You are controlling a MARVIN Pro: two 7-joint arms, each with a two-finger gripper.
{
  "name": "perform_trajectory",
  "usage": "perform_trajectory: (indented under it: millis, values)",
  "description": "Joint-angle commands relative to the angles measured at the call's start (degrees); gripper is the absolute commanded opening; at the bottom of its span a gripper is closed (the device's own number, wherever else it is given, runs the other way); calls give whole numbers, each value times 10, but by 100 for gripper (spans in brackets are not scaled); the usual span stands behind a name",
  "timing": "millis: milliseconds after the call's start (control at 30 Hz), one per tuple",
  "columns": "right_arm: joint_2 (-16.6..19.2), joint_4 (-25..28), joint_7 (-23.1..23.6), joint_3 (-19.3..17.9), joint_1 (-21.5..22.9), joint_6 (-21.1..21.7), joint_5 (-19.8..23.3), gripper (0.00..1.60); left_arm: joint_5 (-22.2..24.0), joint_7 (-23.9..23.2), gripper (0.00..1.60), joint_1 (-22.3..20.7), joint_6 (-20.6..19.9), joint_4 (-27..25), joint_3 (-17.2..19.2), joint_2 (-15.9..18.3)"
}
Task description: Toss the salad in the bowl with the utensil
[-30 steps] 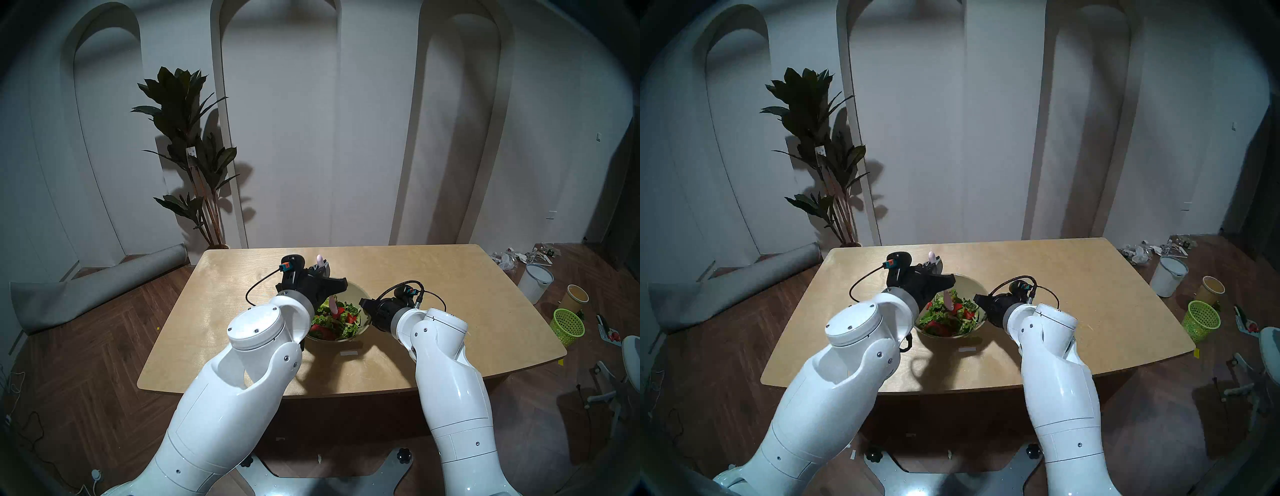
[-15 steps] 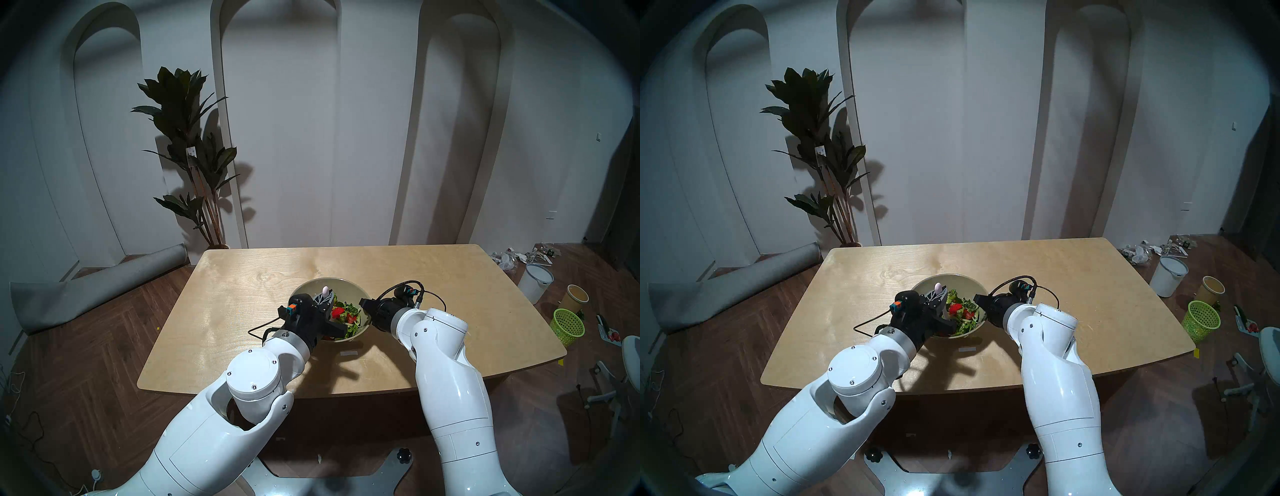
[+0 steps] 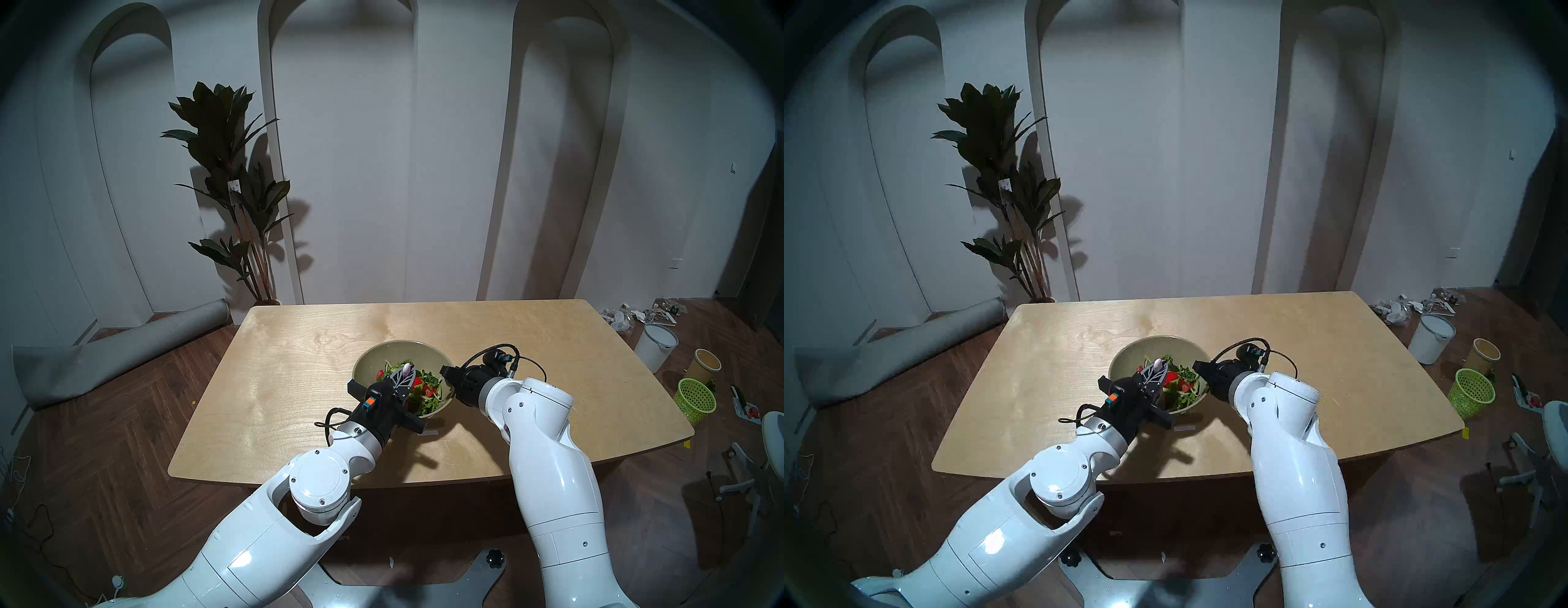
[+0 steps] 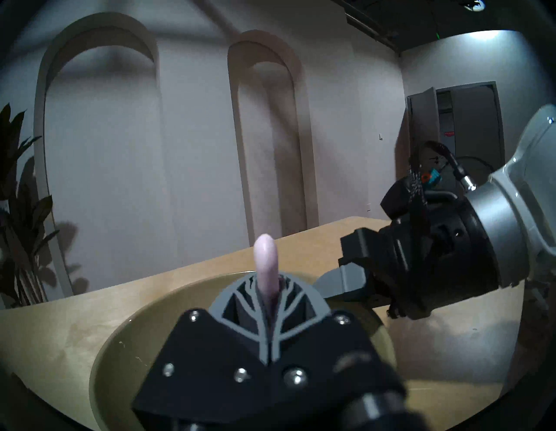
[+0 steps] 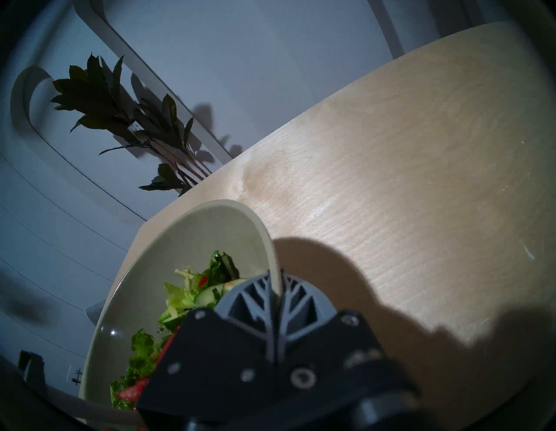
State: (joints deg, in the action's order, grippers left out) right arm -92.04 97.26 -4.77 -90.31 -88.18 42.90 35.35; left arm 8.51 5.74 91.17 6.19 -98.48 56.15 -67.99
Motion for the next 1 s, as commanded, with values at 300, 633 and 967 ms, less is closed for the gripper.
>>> perform_trajectory:
  millis: [300, 633, 967]
  values:
    - [0, 13, 1, 0, 4, 0, 1, 0, 13, 8, 0, -11, 69, -28, 33, -2]
    - [0, 12, 1, 0, 5, -1, 1, 0, 152, -26, 0, 2, 27, -104, 53, -14]
    - [0, 13, 1, 0, 5, 0, 1, 0, 304, -57, 0, -4, -86, -138, 58, -7]
